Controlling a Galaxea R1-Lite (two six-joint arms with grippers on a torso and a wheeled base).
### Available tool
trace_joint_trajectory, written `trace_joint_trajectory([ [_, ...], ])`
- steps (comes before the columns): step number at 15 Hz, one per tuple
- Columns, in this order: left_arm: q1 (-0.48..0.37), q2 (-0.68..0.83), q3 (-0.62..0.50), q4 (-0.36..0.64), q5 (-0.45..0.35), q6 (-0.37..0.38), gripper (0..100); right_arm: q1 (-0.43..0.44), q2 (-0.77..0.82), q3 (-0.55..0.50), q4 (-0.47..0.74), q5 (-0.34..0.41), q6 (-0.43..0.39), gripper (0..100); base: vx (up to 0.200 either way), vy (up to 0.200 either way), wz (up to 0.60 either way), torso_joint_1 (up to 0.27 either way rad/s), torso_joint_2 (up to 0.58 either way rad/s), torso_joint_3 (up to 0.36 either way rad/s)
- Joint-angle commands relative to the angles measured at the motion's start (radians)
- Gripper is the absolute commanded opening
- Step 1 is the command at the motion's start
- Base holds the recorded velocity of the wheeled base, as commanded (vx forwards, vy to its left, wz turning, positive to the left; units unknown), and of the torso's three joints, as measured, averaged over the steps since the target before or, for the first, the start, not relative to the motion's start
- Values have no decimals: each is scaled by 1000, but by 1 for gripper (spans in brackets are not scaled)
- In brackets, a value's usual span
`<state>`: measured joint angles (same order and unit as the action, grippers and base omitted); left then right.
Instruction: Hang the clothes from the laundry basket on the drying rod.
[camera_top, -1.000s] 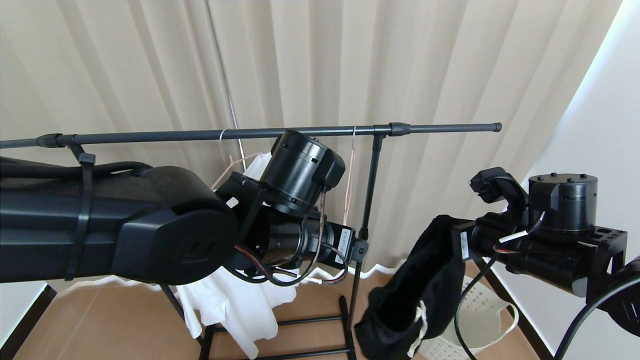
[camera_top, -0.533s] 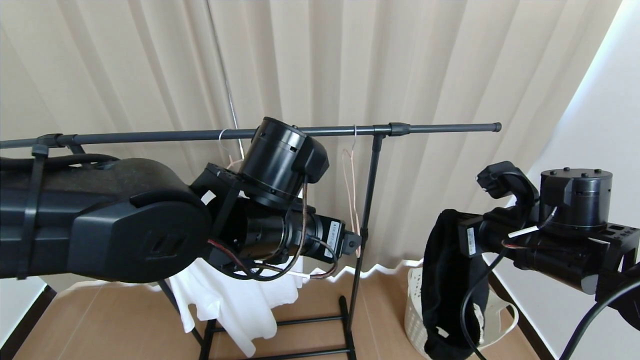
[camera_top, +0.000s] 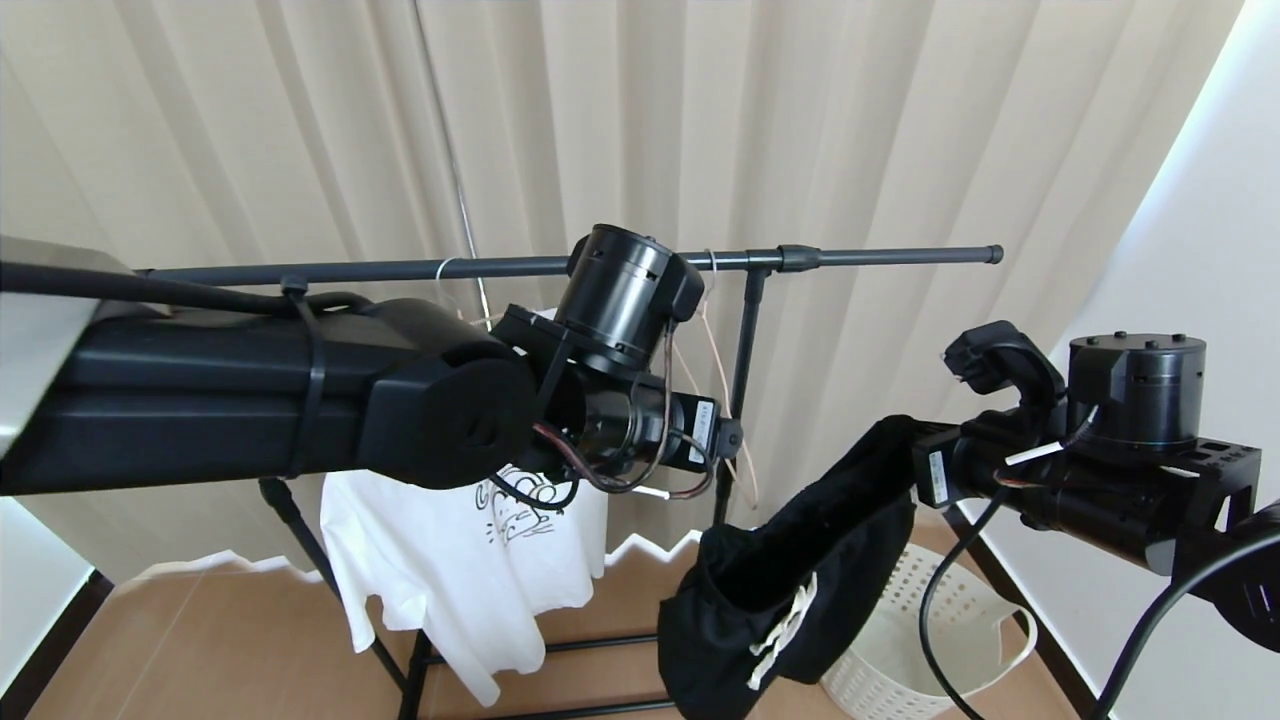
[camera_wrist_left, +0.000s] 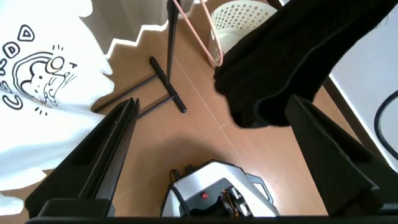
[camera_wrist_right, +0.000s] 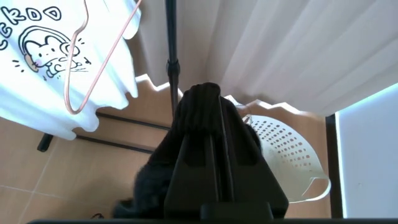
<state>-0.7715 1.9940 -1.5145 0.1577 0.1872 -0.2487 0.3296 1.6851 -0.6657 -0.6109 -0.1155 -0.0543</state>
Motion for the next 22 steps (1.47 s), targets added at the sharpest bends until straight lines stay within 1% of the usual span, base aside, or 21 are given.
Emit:
trace_joint_trajectory([
  [1, 6, 68, -43, 0, 6, -1, 100, 0, 8, 6, 0, -1, -10, 0, 0, 0, 0, 0, 0, 0],
  [3, 4, 104, -78, -1, 31, -1, 100, 0, -2, 26, 0, -1, -30, 0, 0, 0, 0, 0, 0, 0],
  [5, 4, 129, -116, -1, 44, -1, 100, -1, -28, 54, 0, 0, -90, 0, 0, 0, 0, 0, 0, 0],
  [6, 4, 129, -125, -1, 61, -3, 100, -9, -24, 49, -1, -1, -104, 0, 0, 0, 0, 0, 0, 0],
  [8, 3, 132, -136, -1, 77, -1, 100, -32, -15, 29, -1, -4, -104, 0, 0, 0, 0, 0, 0, 0],
  [11, 0, 140, -148, -1, 80, -3, 100, -95, 38, 0, -4, -72, -104, 0, 0, 0, 0, 0, 0, 0],
  [12, -2, 140, -141, -1, 80, -9, 100, -107, 51, -5, -20, -79, -104, 0, 0, 0, 0, 0, 0, 0],
  [14, 0, 138, -142, -1, 75, -55, 100, -116, 67, -2, -83, -82, -107, 0, 0, 0, 0, 0, 0, 0],
  [17, -6, 137, -136, 0, 78, -41, 100, -118, 67, -3, -87, -84, -107, 0, 0, 0, 0, 0, 0, 0],
  [22, -8, 135, -138, -1, 92, -43, 100, -124, 61, 2, -87, -84, -108, 0, 0, -200, 0, -5, 4, 2],
])
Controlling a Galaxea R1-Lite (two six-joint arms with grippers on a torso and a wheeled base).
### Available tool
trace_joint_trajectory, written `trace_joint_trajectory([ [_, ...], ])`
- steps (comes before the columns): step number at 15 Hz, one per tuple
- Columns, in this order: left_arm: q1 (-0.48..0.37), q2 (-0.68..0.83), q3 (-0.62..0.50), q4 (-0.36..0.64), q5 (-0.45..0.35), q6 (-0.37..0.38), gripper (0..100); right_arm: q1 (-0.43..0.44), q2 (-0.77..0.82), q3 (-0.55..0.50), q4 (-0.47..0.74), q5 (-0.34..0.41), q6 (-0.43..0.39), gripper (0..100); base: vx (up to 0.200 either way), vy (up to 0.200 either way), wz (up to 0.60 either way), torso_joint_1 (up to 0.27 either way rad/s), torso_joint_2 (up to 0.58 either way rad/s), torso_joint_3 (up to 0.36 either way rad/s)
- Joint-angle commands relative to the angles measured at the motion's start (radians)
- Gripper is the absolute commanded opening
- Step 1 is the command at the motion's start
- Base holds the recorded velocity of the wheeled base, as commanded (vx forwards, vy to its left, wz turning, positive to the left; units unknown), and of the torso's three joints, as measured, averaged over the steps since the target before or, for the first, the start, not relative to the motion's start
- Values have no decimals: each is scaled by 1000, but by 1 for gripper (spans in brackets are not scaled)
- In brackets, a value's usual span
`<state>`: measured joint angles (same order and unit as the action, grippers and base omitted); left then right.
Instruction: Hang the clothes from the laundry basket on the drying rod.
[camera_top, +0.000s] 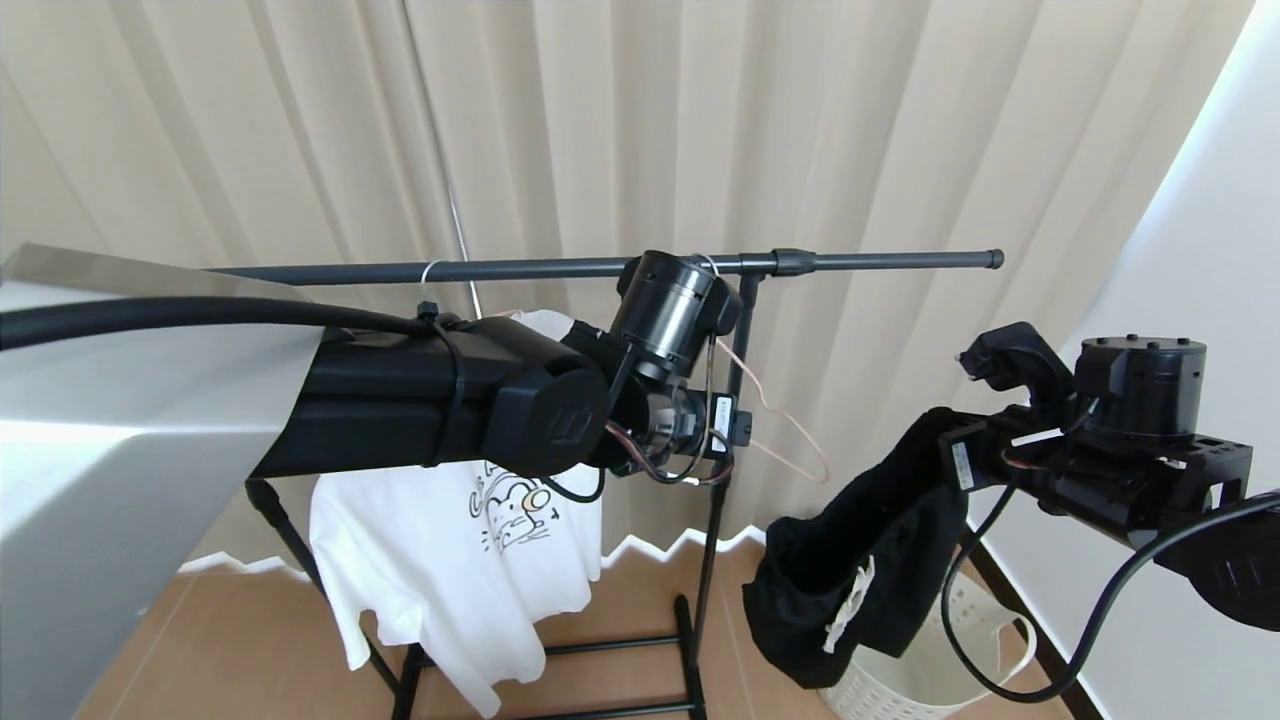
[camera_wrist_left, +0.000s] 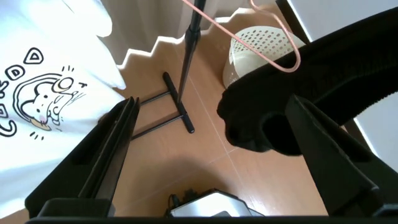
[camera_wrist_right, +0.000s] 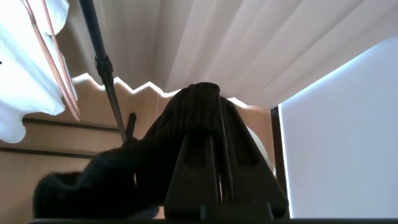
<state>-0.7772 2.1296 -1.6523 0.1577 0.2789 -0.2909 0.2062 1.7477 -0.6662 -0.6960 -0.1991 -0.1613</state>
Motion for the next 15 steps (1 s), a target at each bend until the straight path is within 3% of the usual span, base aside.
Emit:
trace_joint_trajectory([
  [1, -2, 0, 2, -1, 0, -1, 100, -2, -4, 0, -2, 0, 0, 0, 0, -200, 0, 22, 17, -2],
  [3, -2, 0, 3, -1, 2, -4, 100, -16, -4, 2, -2, 0, -1, 0, 0, -200, 0, -5, 10, 7],
  [8, 1, 7, -15, -7, 16, -4, 100, -16, -5, 2, -2, 0, -1, 0, 0, 0, 0, 0, 0, 0],
  [10, 13, 73, -89, -6, 86, -10, 100, -16, -4, 3, -2, 0, -1, 0, 0, 0, 0, 0, 0, 0],
  [15, 55, 159, -227, 3, 95, -11, 100, -16, 7, 0, -2, 0, -1, 0, 0, 0, 0, 0, 0, 0],
])
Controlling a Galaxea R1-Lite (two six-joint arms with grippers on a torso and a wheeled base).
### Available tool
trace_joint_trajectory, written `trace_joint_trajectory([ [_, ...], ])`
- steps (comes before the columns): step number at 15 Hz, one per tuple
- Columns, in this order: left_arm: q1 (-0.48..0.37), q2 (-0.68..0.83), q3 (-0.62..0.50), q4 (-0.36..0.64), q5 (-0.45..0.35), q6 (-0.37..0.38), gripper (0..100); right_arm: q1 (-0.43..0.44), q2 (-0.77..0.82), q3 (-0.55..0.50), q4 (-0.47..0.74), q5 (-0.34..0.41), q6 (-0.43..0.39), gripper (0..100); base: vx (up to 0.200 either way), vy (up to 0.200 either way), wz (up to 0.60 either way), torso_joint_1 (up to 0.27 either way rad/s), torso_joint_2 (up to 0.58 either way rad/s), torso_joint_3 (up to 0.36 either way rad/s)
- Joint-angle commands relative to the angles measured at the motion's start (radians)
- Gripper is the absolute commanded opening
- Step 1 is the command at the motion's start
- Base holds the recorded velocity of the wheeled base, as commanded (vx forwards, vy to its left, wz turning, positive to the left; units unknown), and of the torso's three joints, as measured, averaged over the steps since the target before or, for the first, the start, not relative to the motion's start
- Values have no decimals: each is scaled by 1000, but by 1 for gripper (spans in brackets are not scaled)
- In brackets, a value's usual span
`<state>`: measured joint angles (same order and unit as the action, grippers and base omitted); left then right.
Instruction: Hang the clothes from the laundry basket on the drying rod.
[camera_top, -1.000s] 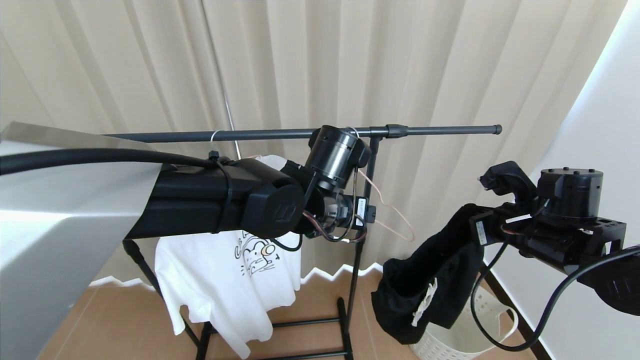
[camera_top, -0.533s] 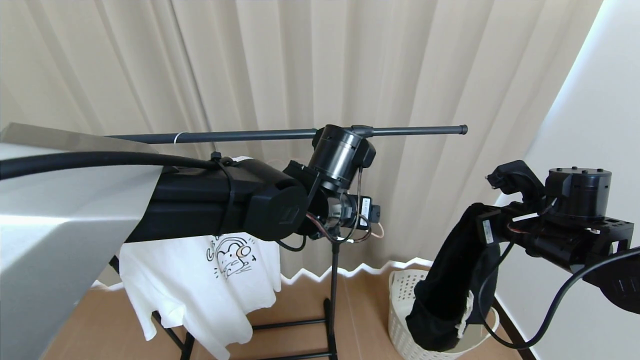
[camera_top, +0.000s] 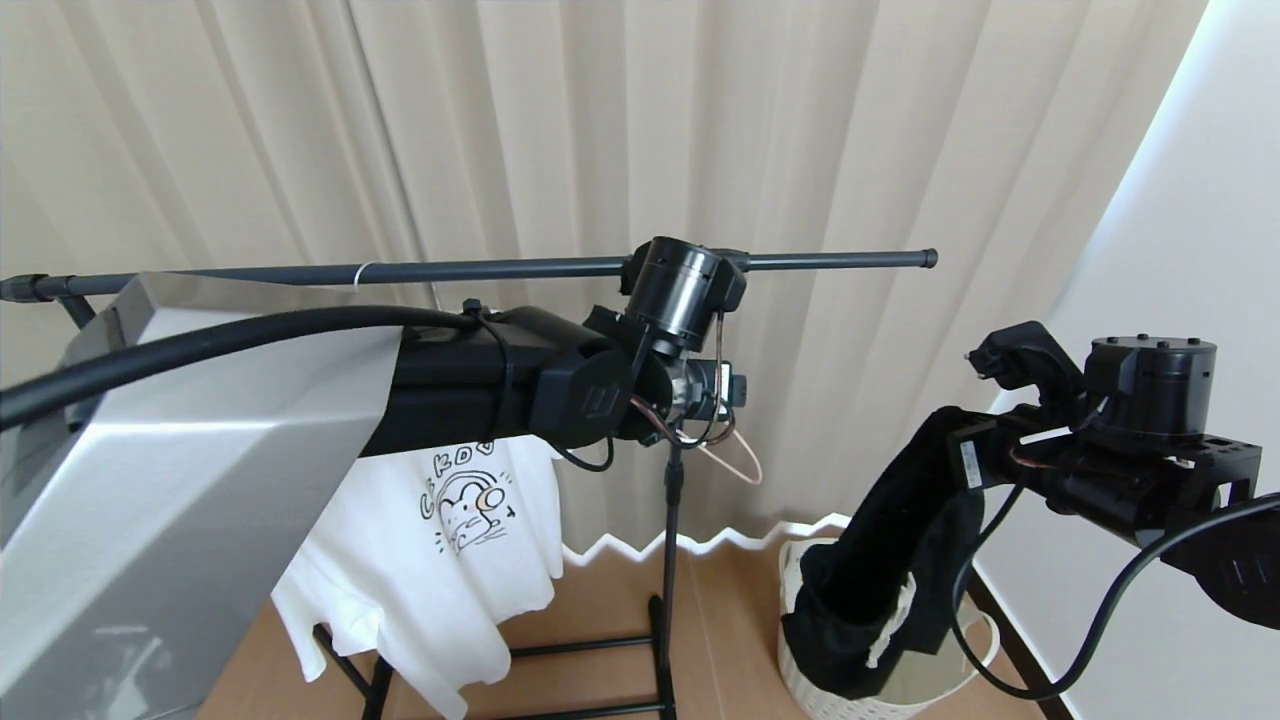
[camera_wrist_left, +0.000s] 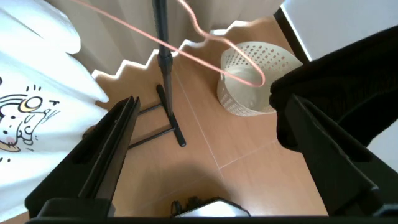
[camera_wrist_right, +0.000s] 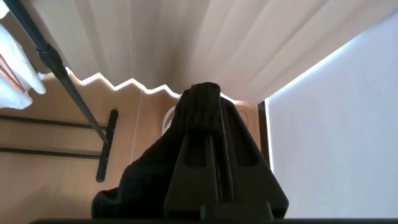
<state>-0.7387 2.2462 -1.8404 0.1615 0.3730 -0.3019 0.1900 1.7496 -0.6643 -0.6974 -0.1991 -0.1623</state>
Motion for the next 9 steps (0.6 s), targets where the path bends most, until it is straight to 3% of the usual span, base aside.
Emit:
trace_joint_trajectory([
  [1, 33, 56, -74, 1, 1, 1, 100, 0, 11, -1, -2, 0, 0, 0, 0, 0, 0, 0, 0, 0],
  [9, 65, 176, -160, 7, -5, 26, 100, 2, 34, -5, -4, 0, 1, 0, 0, 0, 0, 0, 0, 0],
])
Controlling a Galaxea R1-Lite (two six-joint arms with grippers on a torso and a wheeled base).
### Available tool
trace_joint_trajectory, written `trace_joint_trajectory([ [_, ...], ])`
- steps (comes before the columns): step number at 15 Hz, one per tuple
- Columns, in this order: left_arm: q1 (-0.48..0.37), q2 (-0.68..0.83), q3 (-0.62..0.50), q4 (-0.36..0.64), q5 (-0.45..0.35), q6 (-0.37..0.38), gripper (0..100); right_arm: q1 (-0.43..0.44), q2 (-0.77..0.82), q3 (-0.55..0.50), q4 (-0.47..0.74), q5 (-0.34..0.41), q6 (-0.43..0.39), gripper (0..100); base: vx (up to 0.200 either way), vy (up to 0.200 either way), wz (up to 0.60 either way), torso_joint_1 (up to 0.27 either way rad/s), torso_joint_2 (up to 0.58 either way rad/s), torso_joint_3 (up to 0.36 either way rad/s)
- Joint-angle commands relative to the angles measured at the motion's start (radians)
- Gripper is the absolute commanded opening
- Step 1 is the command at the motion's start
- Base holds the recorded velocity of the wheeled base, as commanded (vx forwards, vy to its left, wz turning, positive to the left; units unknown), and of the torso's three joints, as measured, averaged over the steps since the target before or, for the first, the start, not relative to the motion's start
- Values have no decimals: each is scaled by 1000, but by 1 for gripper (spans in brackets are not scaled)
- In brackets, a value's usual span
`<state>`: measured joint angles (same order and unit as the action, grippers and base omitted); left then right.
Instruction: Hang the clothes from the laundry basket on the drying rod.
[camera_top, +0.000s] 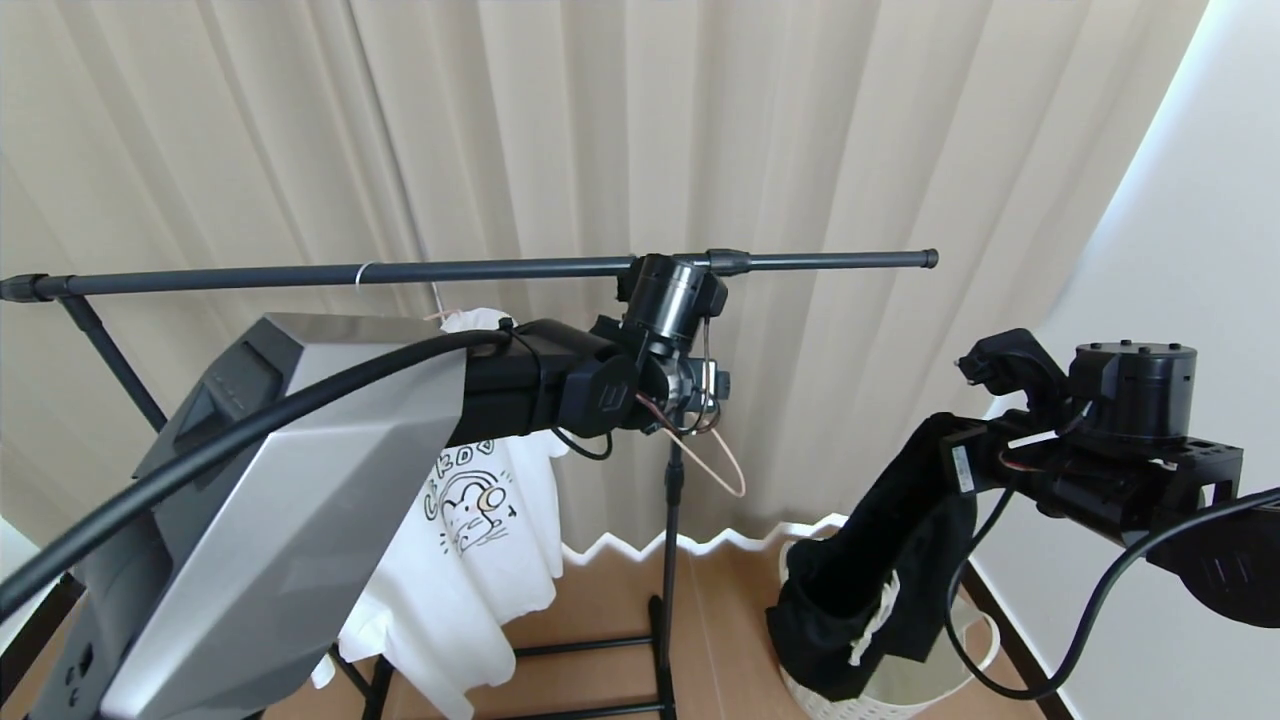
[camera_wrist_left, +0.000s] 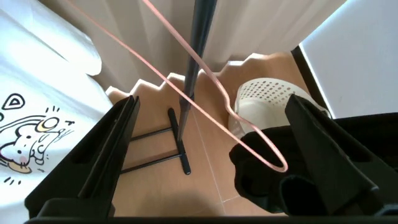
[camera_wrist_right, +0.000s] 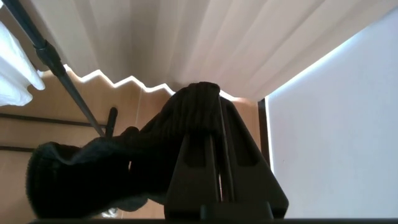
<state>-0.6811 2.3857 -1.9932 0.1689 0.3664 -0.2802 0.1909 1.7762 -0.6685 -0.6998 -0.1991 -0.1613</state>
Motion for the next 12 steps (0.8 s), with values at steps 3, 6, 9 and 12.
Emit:
trace_joint_trajectory([
  [3, 14, 69, -7, -3, 2, 7, 100, 1, 9, 3, -1, 0, 0, 0, 0, 0, 0, 0, 0, 0],
  [6, 25, 59, 10, 1, 8, 7, 100, 2, 11, 3, -1, 0, 0, 0, 0, 0, 0, 0, 0, 0],
  [9, 46, -17, 119, -2, 9, 7, 100, 4, 9, 4, -1, 0, 0, 0, 0, 0, 0, 0, 0, 0],
  [12, 58, -51, 182, -9, 9, 3, 100, 7, 6, 6, -1, -2, 0, 0, 0, 0, 0, 0, 0, 0],
])
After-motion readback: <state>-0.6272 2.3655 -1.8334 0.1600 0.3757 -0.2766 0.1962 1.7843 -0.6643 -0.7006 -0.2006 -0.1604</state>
